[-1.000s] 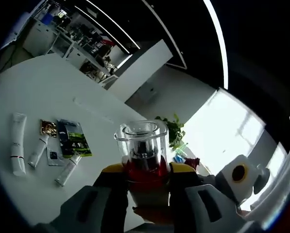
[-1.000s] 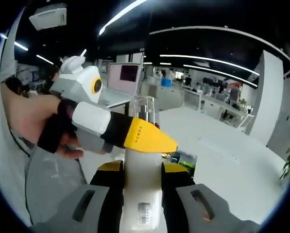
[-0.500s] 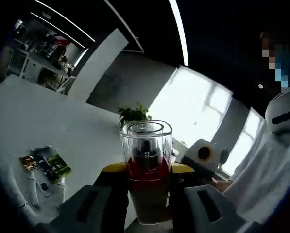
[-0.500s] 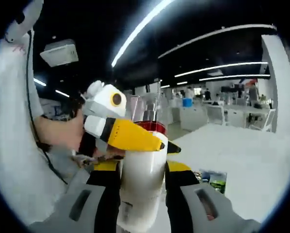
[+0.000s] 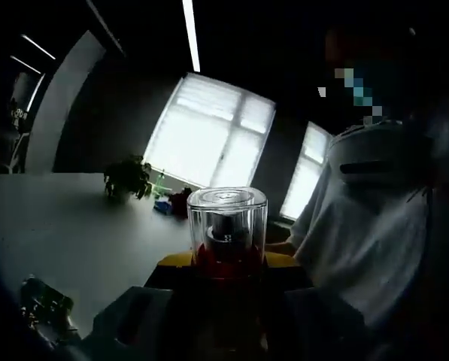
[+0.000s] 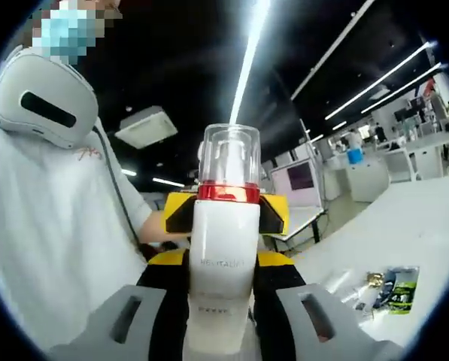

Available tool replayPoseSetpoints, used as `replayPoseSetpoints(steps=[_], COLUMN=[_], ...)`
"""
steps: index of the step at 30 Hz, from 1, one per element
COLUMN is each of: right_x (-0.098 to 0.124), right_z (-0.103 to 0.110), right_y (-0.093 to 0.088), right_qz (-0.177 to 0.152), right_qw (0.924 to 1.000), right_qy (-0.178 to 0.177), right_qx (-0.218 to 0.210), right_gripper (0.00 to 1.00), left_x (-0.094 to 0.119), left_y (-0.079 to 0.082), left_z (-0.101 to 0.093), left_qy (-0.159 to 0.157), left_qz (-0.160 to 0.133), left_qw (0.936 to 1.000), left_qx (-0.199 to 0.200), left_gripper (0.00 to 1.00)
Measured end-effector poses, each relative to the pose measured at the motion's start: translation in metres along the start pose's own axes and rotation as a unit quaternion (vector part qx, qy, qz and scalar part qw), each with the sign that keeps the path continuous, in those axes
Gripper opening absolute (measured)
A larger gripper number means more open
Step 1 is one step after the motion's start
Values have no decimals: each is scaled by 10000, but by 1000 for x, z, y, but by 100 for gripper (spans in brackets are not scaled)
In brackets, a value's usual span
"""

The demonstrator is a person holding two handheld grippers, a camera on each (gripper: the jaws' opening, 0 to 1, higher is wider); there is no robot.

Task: Arrange the skincare products in the storage area until every visible bottle or jar stands upright without overlapping.

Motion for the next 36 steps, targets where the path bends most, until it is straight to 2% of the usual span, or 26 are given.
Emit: replayPoseSetpoints(steps=[7, 10, 12, 13, 15, 16, 18, 20, 22, 24, 25, 26, 27, 28, 29, 31, 32, 35, 36], right_x=[-1, 0, 2, 2, 2, 2, 2, 3, 4, 7, 8, 10, 10, 10, 10, 7, 8, 10, 10], right_z=[1, -3, -8, -10, -15, -17, -20, -25, -28, -33, -34, -39, -41, -41, -42, -41, -41, -42, -42], right_y=[-3, 0, 2, 2, 2, 1, 0, -2, -3, -5, -5, -6, -6, -7, -7, -8, -7, -8, -8], right_qz=[89, 12, 18, 52, 162, 205, 330, 392, 474, 572, 599, 722, 765, 822, 896, 938, 996, 1240, 1321], right_qw=[9983, 9974, 9957, 9945, 9914, 9897, 9872, 9829, 9785, 9690, 9670, 9596, 9565, 9542, 9485, 9445, 9375, 9213, 9168], right_qy=[-471, -621, -817, -925, -1169, -1283, -1443, -1707, -1918, -2324, -2395, -2623, -2709, -2744, -2893, -2983, -3128, -3372, -3424], right_qx=[335, 362, 436, 494, 558, 604, 598, 572, 597, 617, 636, 714, 763, 859, 930, 1006, 1156, 1490, 1575], right_gripper=[30, 30, 30, 30, 30, 30, 30, 30, 30, 30, 30, 30, 29, 29, 29, 30, 30, 30, 30], left_x=[-6, -6, -7, -7, -7, -7, -8, -9, -10, -7, -5, -5, -6, -7, -7, -11, -12, -12, -12], left_y=[-1, 3, 6, 8, 11, 11, 9, 8, 6, 6, 5, 4, 2, 2, 1, 2, 2, 1, -1], left_z=[0, 2, 5, 8, 13, 14, 19, 22, 25, 29, 31, 33, 33, 33, 33, 32, 32, 34, 35], left_qy=[78, 140, 338, 514, 832, 917, 1313, 1746, 2121, 2616, 2979, 3210, 3386, 3438, 3525, 3569, 3634, 4029, 4088], left_qz=[105, -46, -209, -305, -434, -451, -407, -601, -797, -1000, -1094, -1170, -1212, -1238, -1265, -1342, -1389, -1560, -1604], left_qw=[9997, 9998, 9991, 9982, 9955, 9947, 9904, 9826, 9740, 9600, 9483, 9397, 9329, 9306, 9268, 9242, 9210, 8997, 8950], left_qx=[-192, -158, -122, -38, -118, -135, -142, -195, -29, 11, 27, 130, 198, 212, 263, 209, 196, 621, 778], left_gripper=[27, 27, 28, 29, 29, 30, 31, 32, 33, 33, 32, 32, 31, 31, 30, 28, 28, 26, 26])
Point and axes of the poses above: the point that each gripper's makers call its tool centre point, and the gripper's own axes: x roughly backward along the fingers, z roughly to its left, y roughly out of its top, the point moved 8 cm from there along x, roughly backward along the fingers, and after that the axes turned 10 degrees about x, right-handed, at the moved point
